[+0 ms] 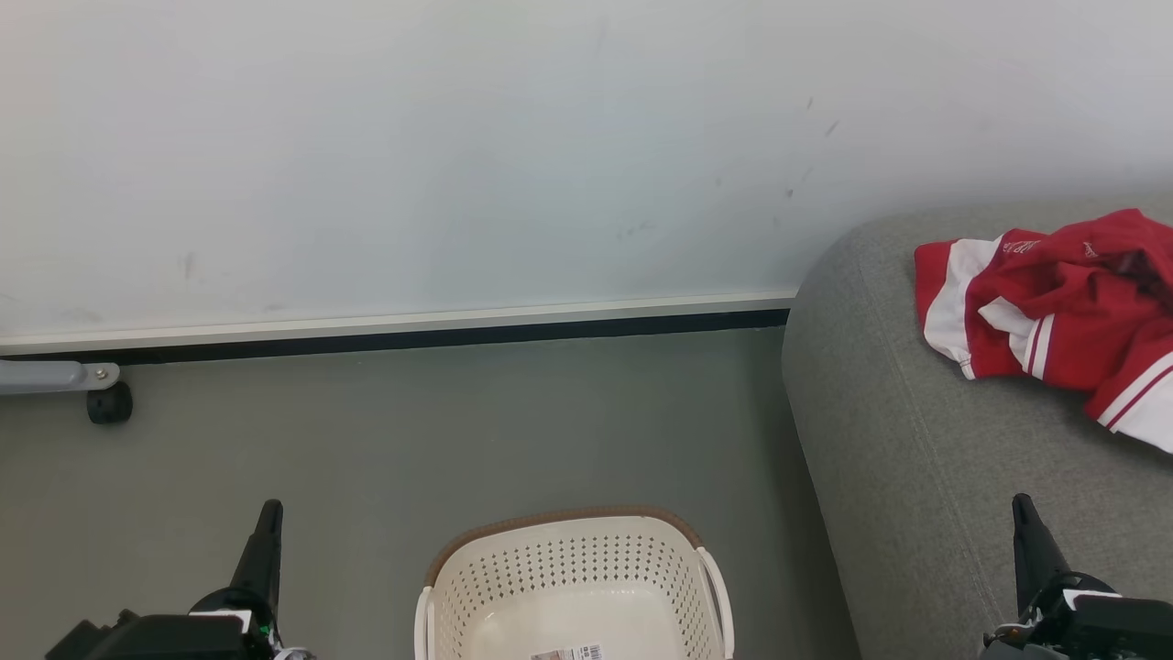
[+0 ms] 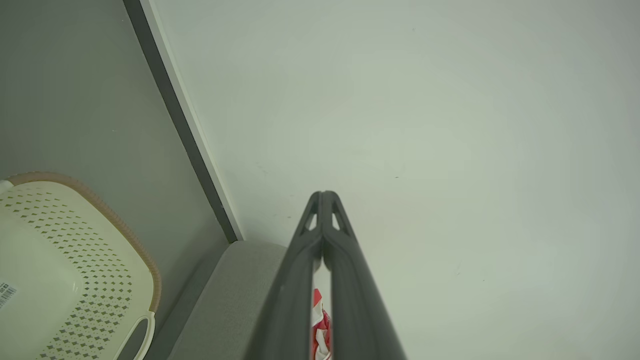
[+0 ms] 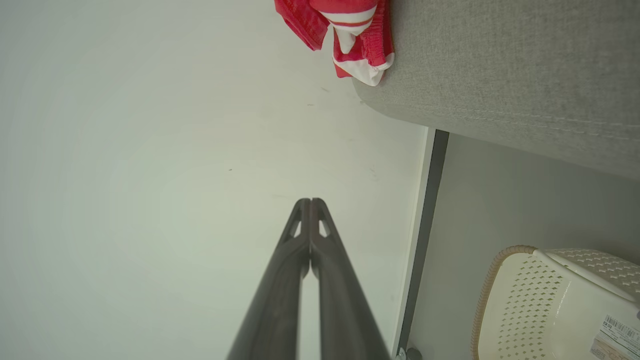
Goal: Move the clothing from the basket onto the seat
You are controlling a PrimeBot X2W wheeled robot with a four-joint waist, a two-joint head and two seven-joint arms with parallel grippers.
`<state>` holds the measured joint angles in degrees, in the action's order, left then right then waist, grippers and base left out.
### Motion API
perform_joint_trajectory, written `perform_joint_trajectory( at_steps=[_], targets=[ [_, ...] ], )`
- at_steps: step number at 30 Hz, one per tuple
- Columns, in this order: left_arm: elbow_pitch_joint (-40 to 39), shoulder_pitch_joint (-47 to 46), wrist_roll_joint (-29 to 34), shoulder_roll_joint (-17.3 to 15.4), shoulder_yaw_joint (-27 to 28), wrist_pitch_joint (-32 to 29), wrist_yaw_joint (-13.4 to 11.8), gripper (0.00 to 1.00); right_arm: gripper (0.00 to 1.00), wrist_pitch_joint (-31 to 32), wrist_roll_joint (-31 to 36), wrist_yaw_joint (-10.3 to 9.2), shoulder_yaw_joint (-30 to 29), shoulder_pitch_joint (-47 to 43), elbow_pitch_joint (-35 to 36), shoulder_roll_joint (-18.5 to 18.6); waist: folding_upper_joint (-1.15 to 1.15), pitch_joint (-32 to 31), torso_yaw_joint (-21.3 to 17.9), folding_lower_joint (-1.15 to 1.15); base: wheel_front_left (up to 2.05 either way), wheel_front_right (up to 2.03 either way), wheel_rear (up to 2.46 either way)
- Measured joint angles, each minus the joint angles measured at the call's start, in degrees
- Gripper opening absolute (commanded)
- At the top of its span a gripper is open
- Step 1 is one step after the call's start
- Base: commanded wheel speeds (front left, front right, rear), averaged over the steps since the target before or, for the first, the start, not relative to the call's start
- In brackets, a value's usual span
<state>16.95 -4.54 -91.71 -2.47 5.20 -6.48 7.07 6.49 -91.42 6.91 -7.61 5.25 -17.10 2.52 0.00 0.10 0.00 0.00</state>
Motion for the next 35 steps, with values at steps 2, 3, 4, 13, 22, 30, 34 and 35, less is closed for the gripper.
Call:
perform_joint_trajectory(
  at_steps=[2, 3, 4, 13, 22, 30, 34, 35],
  targets=[
    [0.0, 0.0, 0.0, 0.0, 0.0, 0.0, 0.0, 0.0, 0.0, 0.0, 0.0, 0.0, 0.0, 0.0, 0.0, 0.0, 0.0, 0.0, 0.0, 0.0, 0.0, 0.0, 0.0],
    [0.0, 0.0, 0.0, 0.0, 0.0, 0.0, 0.0, 0.0, 0.0, 0.0, 0.0, 0.0, 0.0, 0.0, 0.0, 0.0, 0.0, 0.0, 0.0, 0.0, 0.0, 0.0, 0.0],
    [0.0, 0.0, 0.0, 0.0, 0.0, 0.0, 0.0, 0.0, 0.0, 0.0, 0.0, 0.0, 0.0, 0.0, 0.0, 0.0, 0.0, 0.0, 0.0, 0.0, 0.0, 0.0, 0.0],
    [0.0, 0.0, 0.0, 0.0, 0.0, 0.0, 0.0, 0.0, 0.0, 0.0, 0.0, 0.0, 0.0, 0.0, 0.0, 0.0, 0.0, 0.0, 0.0, 0.0, 0.0, 0.0, 0.0],
    [0.0, 0.0, 0.0, 0.0, 0.0, 0.0, 0.0, 0.0, 0.0, 0.0, 0.0, 0.0, 0.0, 0.0, 0.0, 0.0, 0.0, 0.0, 0.0, 0.0, 0.0, 0.0, 0.0],
    [0.0, 0.0, 0.0, 0.0, 0.0, 0.0, 0.0, 0.0, 0.0, 0.0, 0.0, 0.0, 0.0, 0.0, 0.0, 0.0, 0.0, 0.0, 0.0, 0.0, 0.0, 0.0, 0.0],
    [0.0, 0.0, 0.0, 0.0, 0.0, 0.0, 0.0, 0.0, 0.0, 0.0, 0.0, 0.0, 0.0, 0.0, 0.0, 0.0, 0.0, 0.0, 0.0, 0.0, 0.0, 0.0, 0.0],
    [0.0, 0.0, 0.0, 0.0, 0.0, 0.0, 0.0, 0.0, 0.0, 0.0, 0.0, 0.0, 0.0, 0.0, 0.0, 0.0, 0.0, 0.0, 0.0, 0.0, 0.0, 0.0, 0.0]
  ],
)
